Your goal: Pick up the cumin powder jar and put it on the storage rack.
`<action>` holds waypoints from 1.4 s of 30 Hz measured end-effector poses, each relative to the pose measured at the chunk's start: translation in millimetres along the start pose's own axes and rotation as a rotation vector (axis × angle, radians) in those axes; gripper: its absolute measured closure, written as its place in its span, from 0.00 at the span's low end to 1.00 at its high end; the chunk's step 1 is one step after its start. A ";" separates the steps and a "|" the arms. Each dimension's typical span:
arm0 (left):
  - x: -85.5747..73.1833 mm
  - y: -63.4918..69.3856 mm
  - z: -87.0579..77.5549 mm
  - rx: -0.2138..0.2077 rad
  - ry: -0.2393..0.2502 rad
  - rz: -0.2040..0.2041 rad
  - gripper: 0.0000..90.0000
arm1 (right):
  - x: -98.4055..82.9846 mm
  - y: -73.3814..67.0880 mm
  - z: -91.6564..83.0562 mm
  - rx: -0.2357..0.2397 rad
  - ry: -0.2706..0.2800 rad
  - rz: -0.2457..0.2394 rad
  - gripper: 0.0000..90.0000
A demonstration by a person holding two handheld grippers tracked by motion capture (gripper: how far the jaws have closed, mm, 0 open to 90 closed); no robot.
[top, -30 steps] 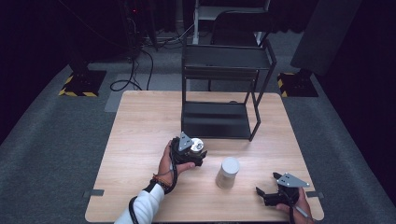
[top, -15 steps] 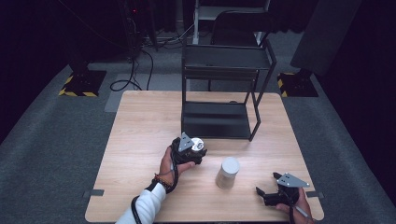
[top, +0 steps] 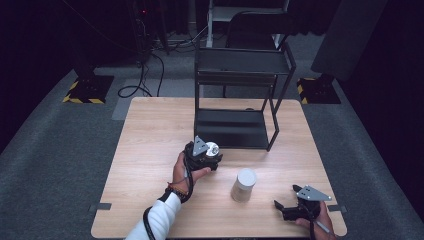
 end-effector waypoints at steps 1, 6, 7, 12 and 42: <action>5.8 -1.0 -2.1 0.001 -0.002 -0.001 0.35 | 0.0 0.0 0.0 0.000 0.000 0.000 0.00; 26.3 -5.4 -9.1 0.004 -0.007 -0.015 0.35 | 0.0 0.0 0.0 0.000 0.000 0.000 0.00; 31.4 -7.6 -10.9 -0.003 -0.007 -0.025 0.35 | 0.0 0.0 0.0 -0.001 0.000 0.000 0.00; 56.9 -9.6 -16.2 -0.002 -0.019 -0.021 0.35 | 0.0 -0.1 0.0 -0.001 0.000 0.000 0.00; 201.5 -28.3 -41.1 -0.023 0.062 -0.013 0.35 | -0.1 -0.5 0.0 -0.005 0.001 0.004 0.00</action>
Point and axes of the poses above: each handheld gripper's, and its own axes: z roughly forward along the jaws, x roughly out of its top, y roughly to its right, the point moved 4 cm from there along z, roughly forward along the jaws, and after that the axes turned 6 degrees about z, right-handed, at the moved point
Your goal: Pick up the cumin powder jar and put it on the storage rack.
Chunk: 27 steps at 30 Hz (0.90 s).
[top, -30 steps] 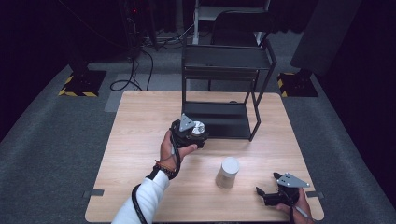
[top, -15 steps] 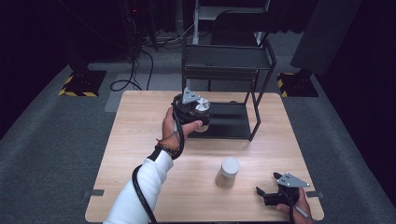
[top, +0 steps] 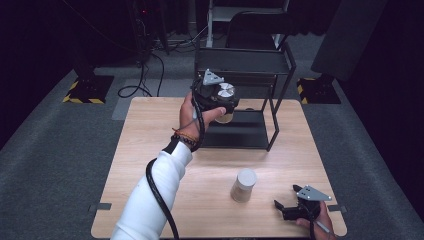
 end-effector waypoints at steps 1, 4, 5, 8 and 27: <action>4.7 -0.4 -0.5 0.004 0.001 0.001 0.35 | 0.0 0.0 0.0 0.000 0.000 0.000 0.00; 13.6 -3.4 -1.3 0.001 -0.002 0.002 0.35 | 0.0 0.0 0.0 0.000 0.000 0.000 0.00; 16.4 -4.1 -1.2 0.004 -0.004 0.000 0.35 | 0.0 0.1 0.0 0.000 0.000 -0.001 0.00; 21.9 -7.3 -1.4 0.004 -0.006 -0.001 0.35 | 0.0 0.1 0.0 0.000 0.000 -0.001 0.00; 65.2 -21.4 -2.5 -0.009 -0.007 0.032 0.35 | 0.2 0.0 0.1 -0.001 -0.001 0.000 0.00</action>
Point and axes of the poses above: each handheld gripper's, and its own axes: z roughly forward along the jaws, x roughly out of its top, y roughly to its right, the point moved 4 cm from there along z, roughly forward along the jaws, and after that the axes turned 6 degrees about z, right-handed, at the moved point
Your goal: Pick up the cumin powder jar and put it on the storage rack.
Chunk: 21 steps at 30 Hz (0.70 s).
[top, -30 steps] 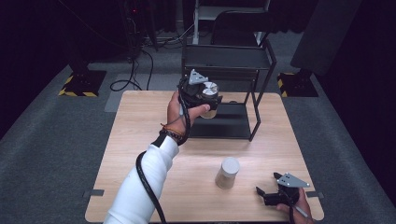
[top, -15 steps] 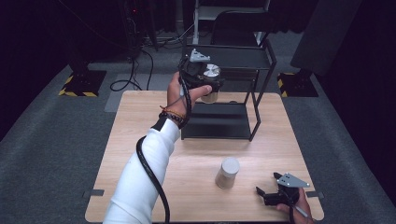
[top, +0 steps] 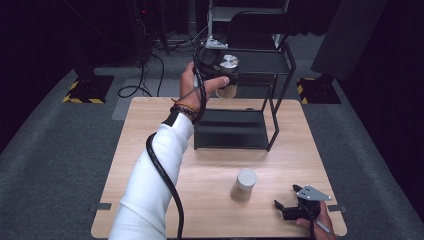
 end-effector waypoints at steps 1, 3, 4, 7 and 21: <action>2.1 -0.2 0.3 -0.001 0.002 0.003 0.35 | 0.0 0.0 0.0 0.000 0.000 0.000 0.00; 7.0 -1.2 1.6 -0.005 0.000 0.010 0.35 | 0.0 0.0 0.0 0.000 0.000 0.000 0.00; 9.1 -1.6 2.5 -0.005 -0.001 0.009 0.35 | 0.0 0.0 0.1 -0.001 0.000 0.000 0.00; 15.2 -4.0 4.9 -0.009 0.002 0.012 0.35 | 0.1 -0.1 0.0 -0.001 0.000 0.001 0.00; 41.3 -15.5 25.5 0.002 -0.001 0.035 0.35 | 0.1 -0.2 0.1 -0.001 -0.001 0.002 0.00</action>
Point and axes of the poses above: each handheld gripper's, and its own axes: z roughly forward along the jaws, x roughly out of its top, y roughly to its right, the point moved 4 cm from there along z, roughly forward along the jaws, and after that the axes turned 6 degrees about z, right-handed, at the moved point
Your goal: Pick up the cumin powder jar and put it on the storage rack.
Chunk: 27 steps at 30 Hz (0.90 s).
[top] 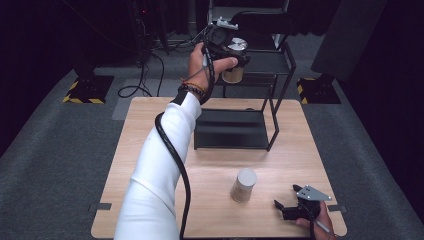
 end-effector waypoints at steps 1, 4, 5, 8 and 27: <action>0.0 0.0 0.0 0.000 0.000 0.000 0.35 | 0.0 0.0 0.0 0.000 0.000 0.000 0.00; 6.6 -2.2 7.4 0.004 0.001 0.010 0.35 | -0.1 0.0 0.0 -0.001 0.001 -0.001 0.00; 7.8 -3.6 9.3 0.000 0.003 0.006 0.35 | -0.1 0.0 0.0 -0.001 0.001 -0.001 0.00; 11.5 -4.5 13.5 0.006 0.004 0.013 0.35 | -0.1 0.2 0.1 0.000 0.002 -0.002 0.00; 28.3 -22.7 57.0 0.043 -0.004 0.032 0.35 | -0.4 -0.6 -0.2 -0.004 0.002 0.000 0.00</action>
Point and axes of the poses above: each handheld gripper's, and its own axes: z roughly forward along the jaws, x roughly out of its top, y roughly to its right, the point moved 4 cm from there along z, roughly forward along the jaws, and after that the axes turned 6 degrees about z, right-handed, at the moved point
